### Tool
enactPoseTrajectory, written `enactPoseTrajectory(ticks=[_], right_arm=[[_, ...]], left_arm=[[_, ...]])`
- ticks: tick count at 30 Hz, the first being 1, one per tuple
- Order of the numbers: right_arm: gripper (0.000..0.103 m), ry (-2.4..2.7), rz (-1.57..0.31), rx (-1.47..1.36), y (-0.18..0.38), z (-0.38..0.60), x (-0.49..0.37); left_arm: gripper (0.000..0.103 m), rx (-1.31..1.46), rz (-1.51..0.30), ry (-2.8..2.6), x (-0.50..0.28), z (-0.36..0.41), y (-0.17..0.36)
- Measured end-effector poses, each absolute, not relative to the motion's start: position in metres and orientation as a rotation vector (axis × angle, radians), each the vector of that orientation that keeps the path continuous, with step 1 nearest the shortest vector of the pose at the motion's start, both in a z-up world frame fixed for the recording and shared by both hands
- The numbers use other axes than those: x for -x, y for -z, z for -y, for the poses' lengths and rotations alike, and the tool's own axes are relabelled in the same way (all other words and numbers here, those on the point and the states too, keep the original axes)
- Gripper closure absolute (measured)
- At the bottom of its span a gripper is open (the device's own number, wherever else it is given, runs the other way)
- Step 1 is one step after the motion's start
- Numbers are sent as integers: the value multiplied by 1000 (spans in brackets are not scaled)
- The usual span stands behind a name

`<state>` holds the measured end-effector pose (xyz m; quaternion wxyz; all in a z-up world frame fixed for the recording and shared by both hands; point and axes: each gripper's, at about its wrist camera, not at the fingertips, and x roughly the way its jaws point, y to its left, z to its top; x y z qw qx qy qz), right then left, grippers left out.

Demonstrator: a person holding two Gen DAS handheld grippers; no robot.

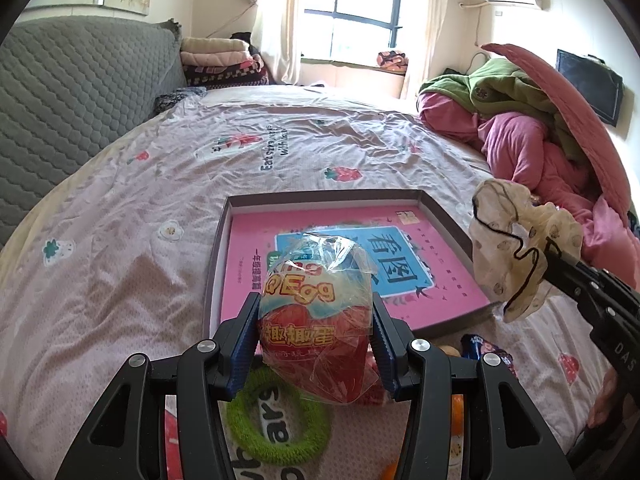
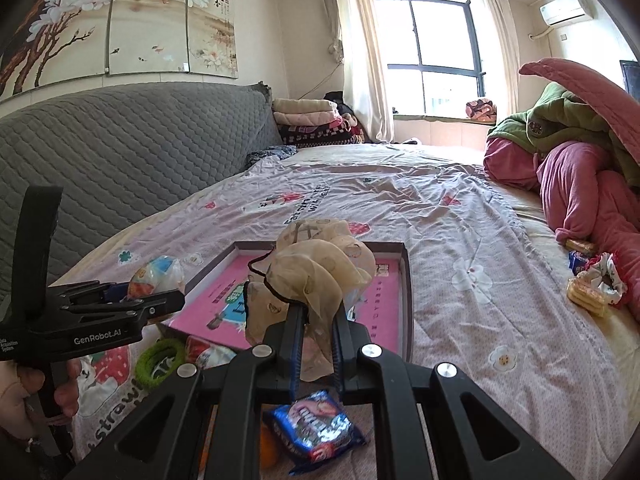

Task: Organize objects
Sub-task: 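Carry the egg toy and mesh bag over the grey box with both tools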

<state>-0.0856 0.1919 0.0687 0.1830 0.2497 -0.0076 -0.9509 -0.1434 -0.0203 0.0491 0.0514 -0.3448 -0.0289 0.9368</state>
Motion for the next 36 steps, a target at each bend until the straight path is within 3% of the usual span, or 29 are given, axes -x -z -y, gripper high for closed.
enactPoseTrajectory(ticks=[36], right_arm=[[89, 2652, -43, -885, -39, -190, 170]], left_arm=[[51, 1187, 119, -2842, 219, 48, -15]])
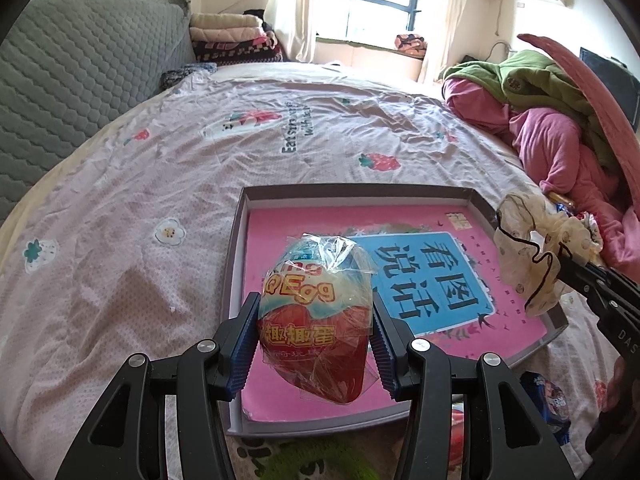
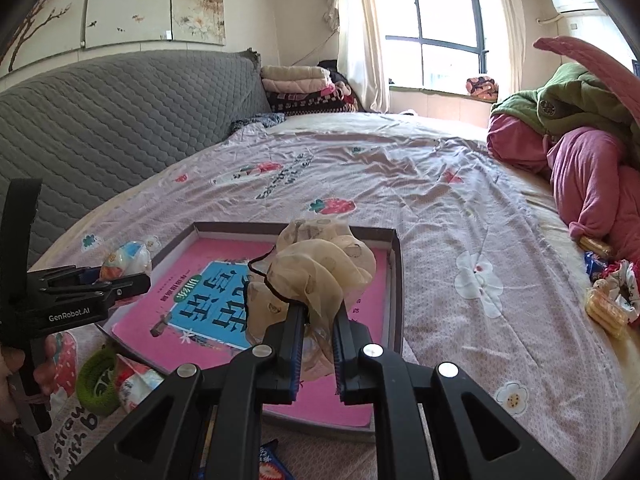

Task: Organize objects
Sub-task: 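Carry the egg toy and mesh bag over the grey box with both tools, then lower the egg toy and mesh bag onto the pink book and open both tools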

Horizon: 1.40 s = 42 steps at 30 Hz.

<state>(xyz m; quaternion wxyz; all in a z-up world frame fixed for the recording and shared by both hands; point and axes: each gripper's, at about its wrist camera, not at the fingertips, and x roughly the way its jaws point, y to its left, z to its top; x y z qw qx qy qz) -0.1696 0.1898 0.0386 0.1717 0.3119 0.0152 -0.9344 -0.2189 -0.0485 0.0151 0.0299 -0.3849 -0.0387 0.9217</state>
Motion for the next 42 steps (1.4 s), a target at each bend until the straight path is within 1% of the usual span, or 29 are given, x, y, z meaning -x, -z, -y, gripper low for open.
enactPoseTrajectory(ticks=[6, 15, 27, 33, 36, 42], right_arm=[[89, 2641, -41, -933, -29, -190, 179], [89, 2637, -39, -1027, -14, -192, 186], [89, 2636, -16, -1086, -6, -196, 184], [89, 2635, -75, -1087, -6, -190, 179], [88, 2636, -96, -1078, -8, -187, 175], [83, 2642, -99, -1072, -9, -189, 172]], left_arm=[[51, 1212, 132, -2830, 227, 47, -5], [50, 1256, 99, -2827, 234, 41, 12], [50, 1315, 90, -2806, 237, 41, 19], [50, 1329, 115, -2805, 236, 44, 19], [50, 1333, 106, -2803, 235, 44, 19], [50, 1346, 110, -2790, 232, 44, 19]])
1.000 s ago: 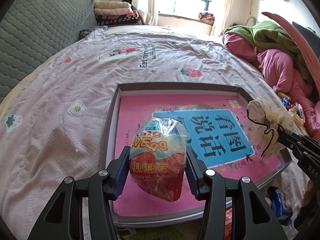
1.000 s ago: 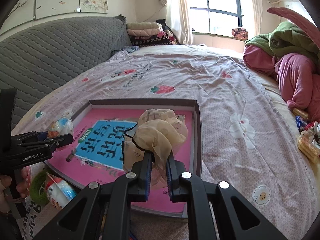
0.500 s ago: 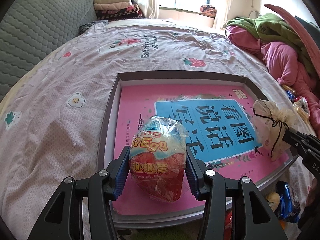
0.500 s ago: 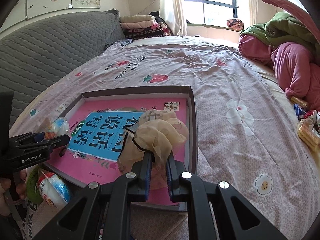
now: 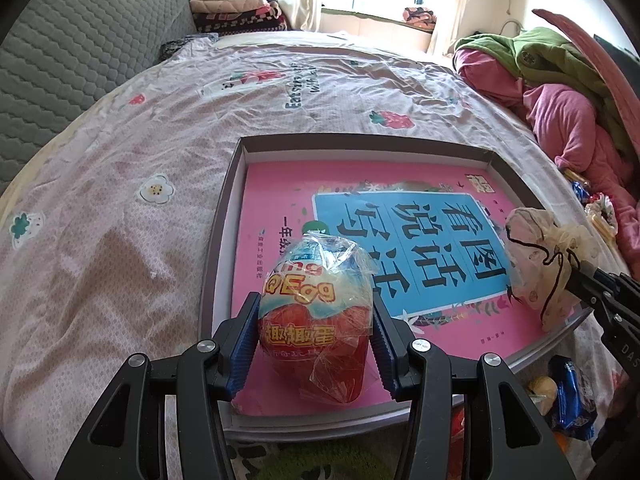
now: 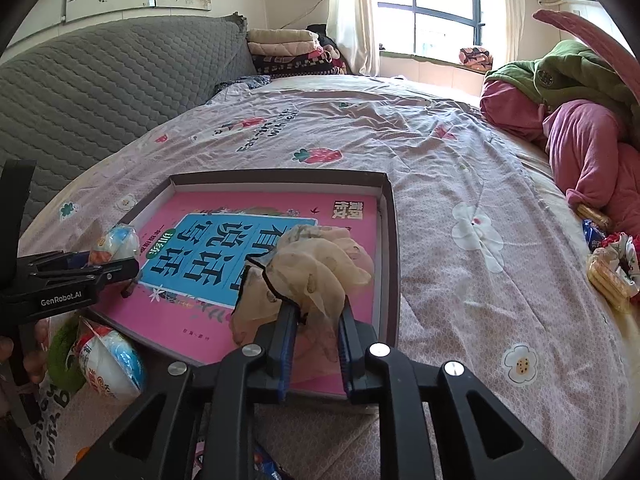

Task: Organize objects
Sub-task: 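Lower the egg toy and mesh bag onto the pink book and open both tools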

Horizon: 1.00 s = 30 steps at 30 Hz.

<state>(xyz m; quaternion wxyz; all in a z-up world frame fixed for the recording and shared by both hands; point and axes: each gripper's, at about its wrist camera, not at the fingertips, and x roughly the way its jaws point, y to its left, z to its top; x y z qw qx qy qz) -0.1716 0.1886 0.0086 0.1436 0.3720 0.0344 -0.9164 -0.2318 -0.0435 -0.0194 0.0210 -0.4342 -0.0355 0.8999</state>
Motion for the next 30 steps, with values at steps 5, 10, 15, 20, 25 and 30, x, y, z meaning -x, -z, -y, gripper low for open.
enactPoseTrajectory(ticks=[5, 10, 15, 20, 25, 30], right_arm=[[72, 2655, -94, -1065, -10, -192, 169], [65, 2670, -90, -1061, -12, -195, 168], [60, 2681, -78, -1049, -15, -199, 166], [53, 2694, -60, -1023, -19, -202, 164], [49, 2704, -61, -1016, -20, -203, 164], [45, 2714, -75, -997, -23, -203, 161]], left_arm=[[50, 1352, 98, -2792, 230, 43, 19], [50, 1362, 102, -2798, 230, 45, 18], [50, 1358, 113, -2802, 228, 45, 15], [44, 1346, 113, -2804, 227, 45, 11], [40, 1329, 106, -2821, 224, 45, 6], [39, 1310, 109, -2838, 222, 47, 0]])
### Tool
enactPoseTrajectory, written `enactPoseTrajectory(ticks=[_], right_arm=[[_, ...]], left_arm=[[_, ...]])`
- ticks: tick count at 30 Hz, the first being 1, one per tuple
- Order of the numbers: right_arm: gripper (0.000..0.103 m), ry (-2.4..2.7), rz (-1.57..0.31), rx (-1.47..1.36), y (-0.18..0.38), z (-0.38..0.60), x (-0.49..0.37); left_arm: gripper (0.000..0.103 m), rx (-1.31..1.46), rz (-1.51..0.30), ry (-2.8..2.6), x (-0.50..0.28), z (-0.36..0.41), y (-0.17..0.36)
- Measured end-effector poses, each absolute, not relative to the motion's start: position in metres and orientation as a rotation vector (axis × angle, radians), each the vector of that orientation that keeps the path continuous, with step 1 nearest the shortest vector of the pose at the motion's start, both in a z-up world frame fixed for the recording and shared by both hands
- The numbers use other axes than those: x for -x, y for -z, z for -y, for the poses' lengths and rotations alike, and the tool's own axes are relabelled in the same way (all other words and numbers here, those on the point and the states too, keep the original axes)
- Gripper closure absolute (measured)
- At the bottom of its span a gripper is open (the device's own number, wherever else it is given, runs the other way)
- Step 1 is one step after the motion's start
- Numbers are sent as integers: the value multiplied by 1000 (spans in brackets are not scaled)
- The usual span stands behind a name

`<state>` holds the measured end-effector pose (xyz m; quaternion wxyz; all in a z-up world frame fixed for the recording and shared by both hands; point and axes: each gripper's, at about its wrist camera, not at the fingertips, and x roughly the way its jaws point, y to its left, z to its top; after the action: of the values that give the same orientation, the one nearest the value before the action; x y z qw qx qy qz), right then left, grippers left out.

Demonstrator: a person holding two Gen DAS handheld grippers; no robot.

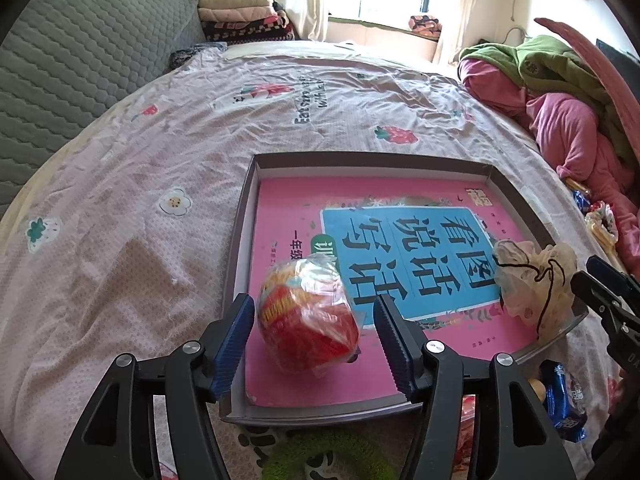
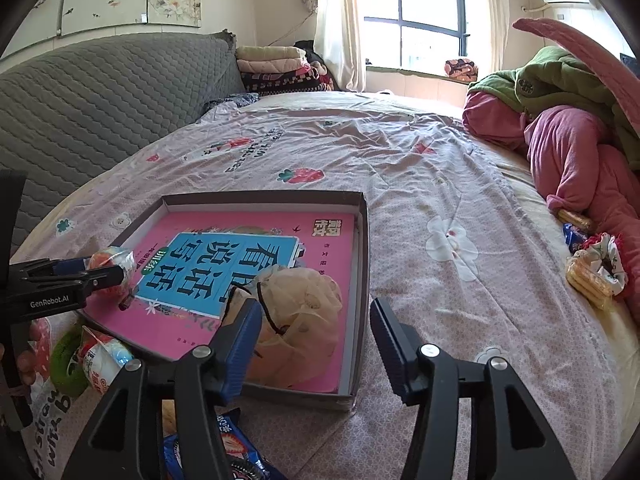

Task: Organize objects
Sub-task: 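Lower the egg toy and mesh bag onto the pink book and open both tools, then withdraw both open tools back from the grey box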

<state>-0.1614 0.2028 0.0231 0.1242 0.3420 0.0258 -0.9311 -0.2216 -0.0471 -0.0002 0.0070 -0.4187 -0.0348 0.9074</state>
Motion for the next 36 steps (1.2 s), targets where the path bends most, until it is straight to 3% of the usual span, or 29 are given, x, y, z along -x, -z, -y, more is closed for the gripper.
enactPoseTrajectory(ticks=[7, 18, 36], right_arm=[[40, 2721, -83, -952, -29, -202, 158], [39, 2732, -79, -937, -32, -204, 156], [39, 2723, -104, -918, -35, -199, 152]], left_arm=[[34, 1283, 124, -2830, 218, 47, -7], [30, 1287, 87, -2791, 215, 39, -8], [29, 1314, 21, -2752, 211, 31, -7]])
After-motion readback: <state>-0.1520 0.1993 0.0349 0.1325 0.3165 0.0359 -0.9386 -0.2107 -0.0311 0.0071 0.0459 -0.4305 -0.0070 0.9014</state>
